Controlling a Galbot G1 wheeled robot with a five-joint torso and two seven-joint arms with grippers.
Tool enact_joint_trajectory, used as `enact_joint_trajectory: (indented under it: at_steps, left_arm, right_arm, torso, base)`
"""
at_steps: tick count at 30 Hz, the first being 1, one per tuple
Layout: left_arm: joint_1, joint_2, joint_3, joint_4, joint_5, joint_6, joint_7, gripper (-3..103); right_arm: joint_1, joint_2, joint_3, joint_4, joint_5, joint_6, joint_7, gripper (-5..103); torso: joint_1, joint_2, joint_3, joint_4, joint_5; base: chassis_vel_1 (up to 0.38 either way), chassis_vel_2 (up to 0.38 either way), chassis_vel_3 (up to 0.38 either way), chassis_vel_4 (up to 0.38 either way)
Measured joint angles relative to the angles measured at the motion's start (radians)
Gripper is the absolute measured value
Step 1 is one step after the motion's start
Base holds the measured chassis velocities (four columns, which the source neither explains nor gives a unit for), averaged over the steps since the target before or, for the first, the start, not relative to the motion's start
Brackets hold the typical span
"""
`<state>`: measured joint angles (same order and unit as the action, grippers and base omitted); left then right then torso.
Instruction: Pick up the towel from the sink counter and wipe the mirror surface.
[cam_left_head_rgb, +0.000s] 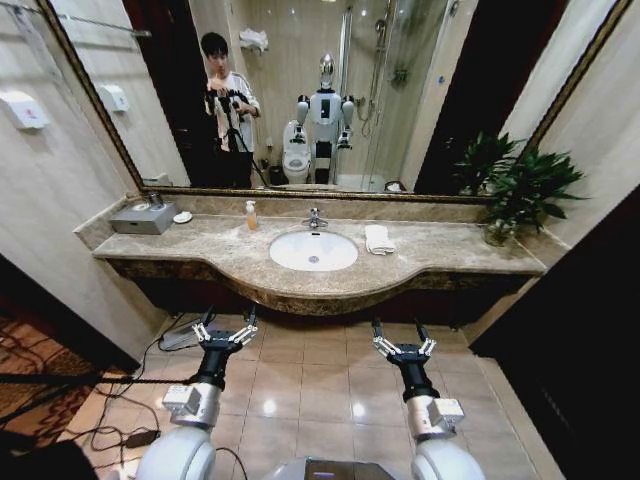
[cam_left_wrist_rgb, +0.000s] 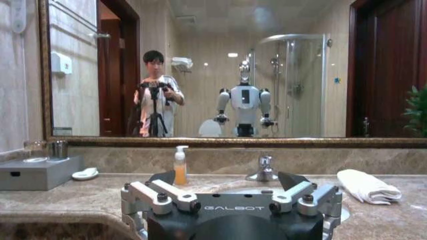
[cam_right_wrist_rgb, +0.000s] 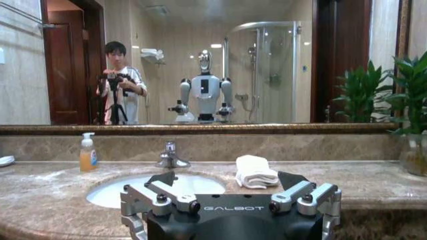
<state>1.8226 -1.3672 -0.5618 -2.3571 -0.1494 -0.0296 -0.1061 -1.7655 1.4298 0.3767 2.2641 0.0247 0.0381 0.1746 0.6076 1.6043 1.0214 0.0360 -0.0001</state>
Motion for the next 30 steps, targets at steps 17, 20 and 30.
enact_joint_trajectory:
  at_steps: [17,20,30]
  left_arm:
    - [0.000,0.000,0.000,0.000,0.000,0.000,0.000,100]
    - [0.000,0.000,0.000,0.000,0.000,0.000,0.000,100]
    - [0.000,0.000,0.000,0.000,0.000,0.000,0.000,100]
  right_arm:
    - [0.017,0.000,0.004,-0.022,0.002,0.001,-0.011,100]
    - [0.022,0.003,0.000,-0.031,0.002,0.001,-0.011,100]
    - [0.026,0.011,-0.005,-0.042,0.001,0.007,-0.008,100]
  torso:
    - [0.000,0.000,0.000,-0.0001,-0.0002]
    - [0.000,0.000,0.000,0.0000,0.0001]
    - [0.000,0.000,0.000,0.0000,-0.0001]
  base:
    - [-0.169,0.162,0.168,-0.166]
    - [-0.233,0.231,0.220,-0.236]
    - [-0.220,0.220,0.226,-0.228]
